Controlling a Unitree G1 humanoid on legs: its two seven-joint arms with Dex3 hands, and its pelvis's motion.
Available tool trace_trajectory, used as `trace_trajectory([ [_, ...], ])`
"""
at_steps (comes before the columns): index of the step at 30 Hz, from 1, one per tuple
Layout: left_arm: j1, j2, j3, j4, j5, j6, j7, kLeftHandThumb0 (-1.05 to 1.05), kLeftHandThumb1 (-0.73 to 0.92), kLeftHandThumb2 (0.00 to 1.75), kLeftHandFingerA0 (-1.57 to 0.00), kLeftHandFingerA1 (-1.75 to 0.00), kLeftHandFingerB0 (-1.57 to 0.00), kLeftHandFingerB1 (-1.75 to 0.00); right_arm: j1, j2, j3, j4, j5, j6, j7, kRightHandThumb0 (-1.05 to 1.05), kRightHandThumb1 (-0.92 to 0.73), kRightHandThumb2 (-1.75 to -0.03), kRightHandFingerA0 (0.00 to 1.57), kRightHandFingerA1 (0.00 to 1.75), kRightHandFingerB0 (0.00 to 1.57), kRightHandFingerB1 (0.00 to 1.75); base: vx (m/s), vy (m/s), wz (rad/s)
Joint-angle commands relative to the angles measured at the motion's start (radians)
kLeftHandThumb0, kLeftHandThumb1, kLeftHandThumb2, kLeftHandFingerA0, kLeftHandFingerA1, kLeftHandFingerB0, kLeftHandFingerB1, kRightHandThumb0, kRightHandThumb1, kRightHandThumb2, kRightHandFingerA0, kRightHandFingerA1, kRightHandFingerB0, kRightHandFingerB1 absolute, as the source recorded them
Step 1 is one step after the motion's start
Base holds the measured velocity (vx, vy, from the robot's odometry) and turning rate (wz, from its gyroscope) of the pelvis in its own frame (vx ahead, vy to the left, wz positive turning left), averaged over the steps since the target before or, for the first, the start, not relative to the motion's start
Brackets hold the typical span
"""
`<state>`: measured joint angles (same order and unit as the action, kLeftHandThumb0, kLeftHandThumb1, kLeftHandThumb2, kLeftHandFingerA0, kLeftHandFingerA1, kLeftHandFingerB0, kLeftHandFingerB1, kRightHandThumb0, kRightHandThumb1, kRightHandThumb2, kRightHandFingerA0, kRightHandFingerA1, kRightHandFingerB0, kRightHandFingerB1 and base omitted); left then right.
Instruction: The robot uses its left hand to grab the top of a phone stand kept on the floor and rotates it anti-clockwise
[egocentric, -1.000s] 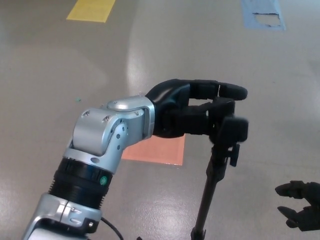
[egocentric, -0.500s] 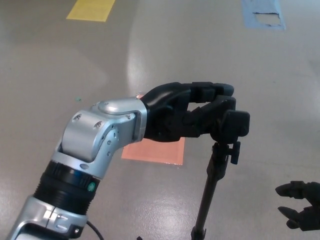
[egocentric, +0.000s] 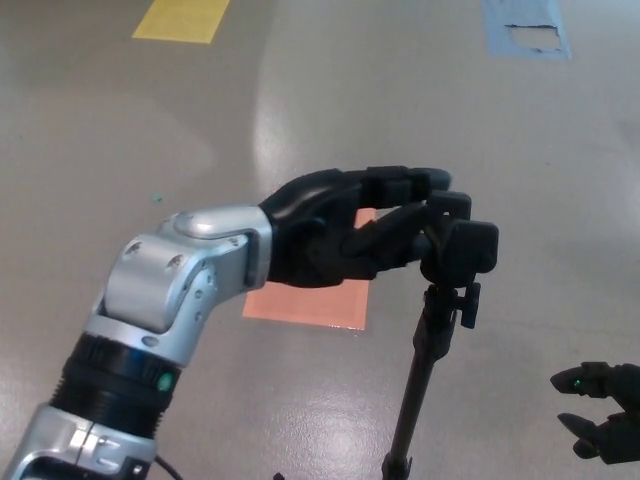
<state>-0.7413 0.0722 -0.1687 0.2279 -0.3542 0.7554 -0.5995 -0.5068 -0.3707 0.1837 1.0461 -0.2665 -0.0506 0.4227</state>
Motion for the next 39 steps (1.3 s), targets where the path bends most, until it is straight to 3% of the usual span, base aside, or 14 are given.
trace_trajectory([
  [1,0.018,0.064,0.064,0.074,0.016,-0.075,-0.015,-0.85,0.51,0.87,0.0,-0.06,0.0,-0.04,-0.008,-0.008,-0.011,0.002,0.013,0.029,0.003,-0.61,-0.68,-0.89,0.49,0.53,0.07,0.34,0.0,0.0,0.0],
  [3,0.019,0.078,0.075,0.096,0.022,-0.094,-0.02,-0.8,0.61,0.59,0.0,-0.06,0.0,0.0,-0.007,-0.007,-0.014,0.006,0.016,0.029,0.003,-0.61,-0.67,-0.88,0.48,0.53,0.07,0.34,0.0,0.0,0.0],
  [4,0.019,0.083,0.077,0.104,0.025,-0.104,-0.022,-0.8,0.61,0.59,0.0,-0.06,0.0,0.0,-0.006,-0.007,-0.015,0.008,0.017,0.026,0.003,-0.61,-0.67,-0.88,0.48,0.53,0.07,0.34,0.0,0.0,0.0],
  [5,0.013,0.103,0.101,0.147,0.025,-0.124,-0.026,-0.88,0.54,0.87,0.0,-0.04,0.0,-0.01,-0.005,-0.007,-0.015,0.013,0.015,0.016,0.003,-0.61,-0.68,-0.9,0.47,0.53,0.06,0.34,0.0,0.0,0.0],
  [25,0.2,0.24,0.199,0.442,0.138,-0.464,0.025,-0.72,0.45,0.8,0.0,-0.11,0.0,-0.11,0.007,-0.014,-0.002,0.005,0.004,0.021,0.013,-0.6,-0.68,-0.89,0.48,0.53,0.07,0.32,0.0,0.0,0.0],
  [29,0.298,0.217,0.229,0.461,0.175,-0.593,0.153,-0.38,0.45,0.56,-0.05,-0.26,-0.05,-0.23,0.015,-0.008,-0.002,0.021,0.006,0.009,0.007,-0.62,-0.67,-0.89,0.48,0.54,0.07,0.34,0.0,0.0,0.0],
  [30,0.33,0.198,0.244,0.477,0.196,-0.634,0.249,-0.15,0.44,0.9,0.0,-0.48,0.0,-0.48,0.021,-0.009,-0.003,0.023,0.006,0.004,0.006,-0.61,-0.67,-0.89,0.49,0.54,0.07,0.34,0.0,0.0,0.0],
  [31,0.337,0.195,0.247,0.482,0.2,-0.644,0.269,-0.15,0.44,0.9,0.0,-0.48,0.0,-0.48,0.023,-0.009,-0.002,0.023,0.006,0.003,0.006,-0.61,-0.67,-0.89,0.49,0.54,0.07,0.34,0.0,0.0,0.0],
  [32,0.352,0.19,0.243,0.499,0.223,-0.67,0.326,-0.07,0.53,0.55,-0.21,-0.31,-0.14,-0.29,0.027,-0.009,-0.003,0.027,0.007,0.001,0.006,-0.61,-0.67,-0.89,0.48,0.54,0.07,0.34,0.0,0.0,0.0],
  [34,0.374,0.188,0.243,0.529,0.242,-0.71,0.378,0.08,0.6,0.58,-0.28,-0.35,-0.18,-0.29,0.033,-0.008,-0.004,0.03,0.008,-0.002,0.002,-0.61,-0.67,-0.88,0.49,0.53,0.07,0.35,0.0,0.0,0.0],
  [35,0.383,0.195,0.245,0.557,0.25,-0.729,0.411,0.09,0.44,0.89,-0.2,-0.51,-0.11,-0.46,0.038,-0.007,-0.003,0.034,0.006,-0.01,-0.002,-0.61,-0.67,-0.88,0.49,0.53,0.07,0.35,0.0,0.0,0.0],
  [36,0.384,0.197,0.245,0.567,0.252,-0.735,0.42,0.09,0.44,0.89,-0.2,-0.51,-0.11,-0.46,0.039,-0.006,-0.002,0.035,0.006,-0.013,-0.003,-0.61,-0.67,-0.88,0.49,0.53,0.07,0.35,0.0,0.0,0.0],
  [37,0.39,0.216,0.243,0.599,0.259,-0.756,0.423,0.14,0.66,0.61,-0.35,-0.35,-0.33,-0.32,0.041,-0.004,0.002,0.036,0.001,-0.008,-0.006,-0.61,-0.67,-0.88,0.49,0.53,0.08,0.35,0.0,0.0,0.0],
  [39,0.391,0.231,0.242,0.633,0.263,-0.773,0.428,0.13,0.65,0.61,-0.37,-0.35,-0.39,-0.33,0.042,-0.001,0.004,0.039,-0.001,-0.006,-0.009,-0.61,-0.67,-0.88,0.48,0.52,0.08,0.36,0.0,0.0,0.0],
])
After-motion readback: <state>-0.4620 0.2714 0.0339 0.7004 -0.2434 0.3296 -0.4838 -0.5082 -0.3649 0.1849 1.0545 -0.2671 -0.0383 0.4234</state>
